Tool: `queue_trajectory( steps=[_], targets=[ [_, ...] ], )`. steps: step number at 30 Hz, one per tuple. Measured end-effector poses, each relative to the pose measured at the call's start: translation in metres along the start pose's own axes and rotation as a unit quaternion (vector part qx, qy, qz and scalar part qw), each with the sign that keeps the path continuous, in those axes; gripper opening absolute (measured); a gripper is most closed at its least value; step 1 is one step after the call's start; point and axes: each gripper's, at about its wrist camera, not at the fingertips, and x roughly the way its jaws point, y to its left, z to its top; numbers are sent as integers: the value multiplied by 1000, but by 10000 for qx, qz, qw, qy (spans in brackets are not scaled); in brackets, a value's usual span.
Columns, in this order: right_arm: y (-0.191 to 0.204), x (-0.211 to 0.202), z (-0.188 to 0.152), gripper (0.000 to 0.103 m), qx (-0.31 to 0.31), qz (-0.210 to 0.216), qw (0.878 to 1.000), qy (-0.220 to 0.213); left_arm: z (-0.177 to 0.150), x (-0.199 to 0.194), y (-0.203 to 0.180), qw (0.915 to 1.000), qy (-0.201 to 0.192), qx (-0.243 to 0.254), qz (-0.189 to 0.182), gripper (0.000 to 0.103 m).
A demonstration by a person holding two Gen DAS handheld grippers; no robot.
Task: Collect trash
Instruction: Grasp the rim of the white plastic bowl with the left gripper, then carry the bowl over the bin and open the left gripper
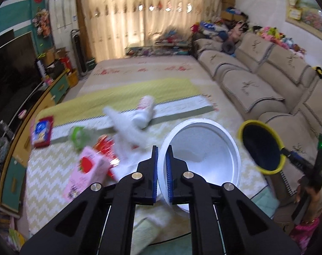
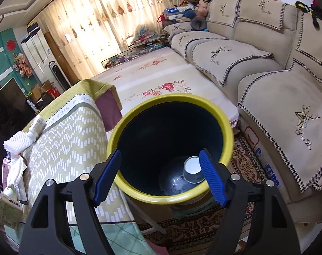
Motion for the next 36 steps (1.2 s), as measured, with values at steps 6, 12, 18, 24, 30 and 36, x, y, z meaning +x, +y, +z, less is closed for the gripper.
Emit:
queue_trajectory(
  steps=[6, 12, 18, 24, 30, 36],
  targets=[
    [-15, -17, -4, 72, 23, -267, 9995, -165, 17, 23, -72, 9969, 61, 388, -681, 8],
    [-42, -25, -7, 72, 205, -453, 9986, -163, 30, 66, -160, 9889, 295, 814, -1210, 8],
    [-66, -30, -12, 73, 423, -559, 9974, -135, 32, 127, -239, 9825, 632, 1114, -1349, 8],
    [-78, -33, -13, 74, 541, -609, 9966, -122, 26, 184, -282, 9790, 975, 1270, -1265, 8],
    [-78, -33, -14, 74, 555, -595, 9966, -85, 25, 213, -296, 9791, 1111, 1233, -1177, 27],
    [-69, -36, -14, 75, 469, -536, 9974, -102, 27, 170, -268, 9842, 744, 954, -1291, 66]
  ],
)
